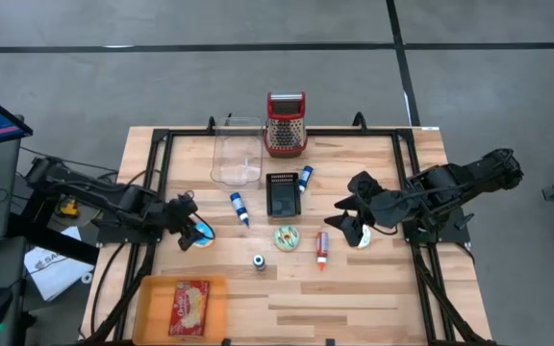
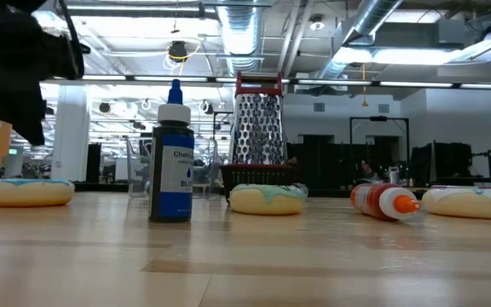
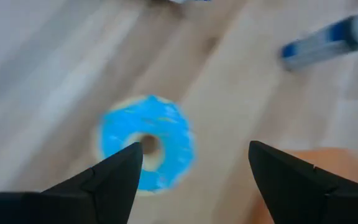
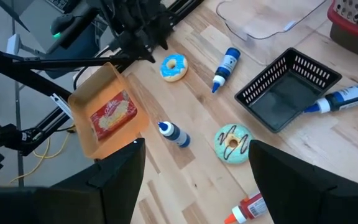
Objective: Pick & Place Food Item
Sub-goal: Put the blue donut into the black bin, then put the green donut into the black bin
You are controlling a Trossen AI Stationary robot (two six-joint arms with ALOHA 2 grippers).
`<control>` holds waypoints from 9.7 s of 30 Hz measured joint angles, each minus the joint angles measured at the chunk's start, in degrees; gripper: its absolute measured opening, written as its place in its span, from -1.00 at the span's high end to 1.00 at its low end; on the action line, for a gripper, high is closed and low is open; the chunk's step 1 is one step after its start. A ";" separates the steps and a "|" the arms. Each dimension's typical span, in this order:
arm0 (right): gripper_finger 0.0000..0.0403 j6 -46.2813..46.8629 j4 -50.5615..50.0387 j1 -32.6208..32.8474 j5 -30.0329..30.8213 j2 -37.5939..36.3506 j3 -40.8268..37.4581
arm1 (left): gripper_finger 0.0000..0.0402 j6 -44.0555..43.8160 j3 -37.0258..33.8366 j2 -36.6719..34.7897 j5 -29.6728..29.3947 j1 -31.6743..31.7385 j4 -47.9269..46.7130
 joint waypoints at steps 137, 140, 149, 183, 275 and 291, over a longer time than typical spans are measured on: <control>-0.37 3.71 -1.51 4.63 1.70 0.26 0.00 | 0.53 52.55 40.69 58.82 29.92 25.77 27.31; -0.37 4.11 -1.58 4.64 1.73 0.26 0.00 | 0.43 53.74 41.95 61.06 30.30 26.93 26.77; -0.37 4.16 -1.73 4.64 1.66 0.28 0.00 | 0.29 56.64 42.34 64.51 30.15 29.19 24.60; -0.37 4.78 -1.43 5.01 2.35 0.28 0.00 | 0.17 61.26 42.32 65.47 30.63 29.16 23.65; -0.37 25.41 -20.29 21.45 23.40 0.37 -0.02 | -0.03 53.50 64.69 80.44 -1.98 2.95 3.67; -0.37 25.32 -21.03 21.45 23.42 0.37 -0.02 | -0.08 52.03 64.65 81.91 -5.98 3.81 3.51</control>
